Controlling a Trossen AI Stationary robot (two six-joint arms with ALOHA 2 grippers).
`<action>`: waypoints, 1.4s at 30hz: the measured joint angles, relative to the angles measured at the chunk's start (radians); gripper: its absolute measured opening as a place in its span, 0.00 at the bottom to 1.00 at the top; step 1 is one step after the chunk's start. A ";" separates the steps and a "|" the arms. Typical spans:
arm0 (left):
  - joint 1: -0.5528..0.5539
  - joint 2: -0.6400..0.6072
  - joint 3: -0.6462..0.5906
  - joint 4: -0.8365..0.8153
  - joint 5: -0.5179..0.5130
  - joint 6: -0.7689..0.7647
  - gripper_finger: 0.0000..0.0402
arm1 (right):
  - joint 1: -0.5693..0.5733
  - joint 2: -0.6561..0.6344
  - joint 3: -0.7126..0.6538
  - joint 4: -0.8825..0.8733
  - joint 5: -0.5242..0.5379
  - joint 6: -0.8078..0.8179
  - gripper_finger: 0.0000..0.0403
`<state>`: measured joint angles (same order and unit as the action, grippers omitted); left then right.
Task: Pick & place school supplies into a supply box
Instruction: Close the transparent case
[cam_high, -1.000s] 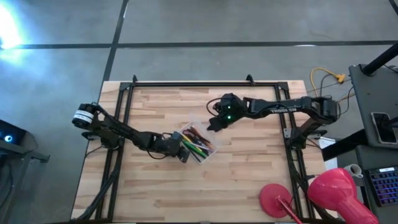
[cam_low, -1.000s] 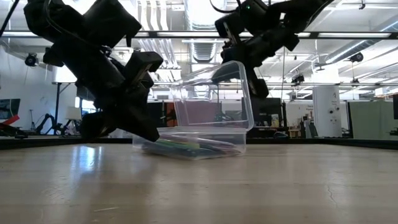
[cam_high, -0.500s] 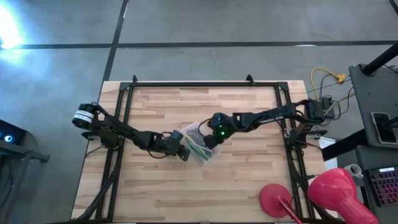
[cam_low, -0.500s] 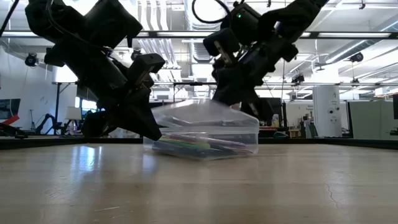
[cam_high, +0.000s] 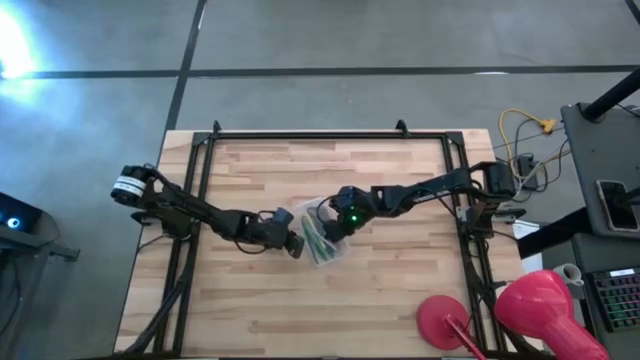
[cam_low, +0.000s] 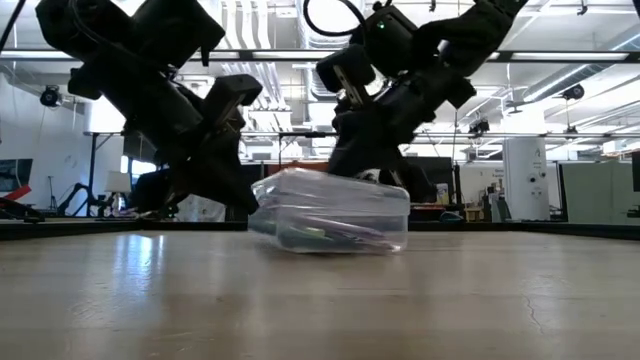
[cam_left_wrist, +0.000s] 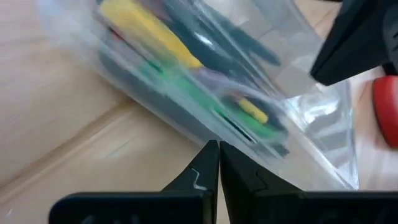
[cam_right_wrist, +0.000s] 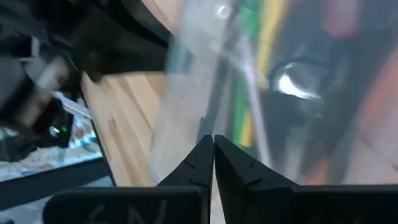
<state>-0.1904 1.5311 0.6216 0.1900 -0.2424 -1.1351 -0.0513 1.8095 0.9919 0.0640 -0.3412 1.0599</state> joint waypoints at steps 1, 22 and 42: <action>0.002 0.000 0.000 0.007 -0.001 0.000 0.00 | 0.000 0.000 0.005 0.014 0.002 0.005 0.02; -0.018 -0.061 0.000 -0.042 0.006 0.016 0.00 | 0.032 0.191 0.173 0.025 -0.051 -0.020 0.02; 0.002 0.022 0.000 -0.080 -0.002 0.015 0.00 | 0.028 0.161 0.164 0.014 -0.026 -0.041 0.02</action>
<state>-0.1889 1.5529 0.6215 0.1101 -0.2443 -1.1198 -0.0235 1.9701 1.1561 0.0775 -0.3668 1.0190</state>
